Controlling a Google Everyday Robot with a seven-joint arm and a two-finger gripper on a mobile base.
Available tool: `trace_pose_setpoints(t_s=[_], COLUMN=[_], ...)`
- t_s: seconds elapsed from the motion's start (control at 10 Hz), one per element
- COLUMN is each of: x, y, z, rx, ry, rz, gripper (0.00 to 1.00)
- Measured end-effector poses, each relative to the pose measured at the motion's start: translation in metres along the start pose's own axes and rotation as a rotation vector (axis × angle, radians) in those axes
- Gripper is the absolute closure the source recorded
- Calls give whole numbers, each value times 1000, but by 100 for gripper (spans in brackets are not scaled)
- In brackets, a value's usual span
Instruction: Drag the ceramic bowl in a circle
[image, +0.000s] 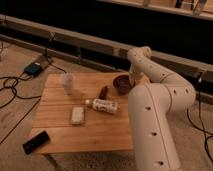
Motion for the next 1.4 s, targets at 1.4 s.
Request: trace_pose_setpoints(t_s=[1.4], x=[116], y=[-4], z=[-12], rx=[-24], ry=[131], rz=[-133], gripper=[86])
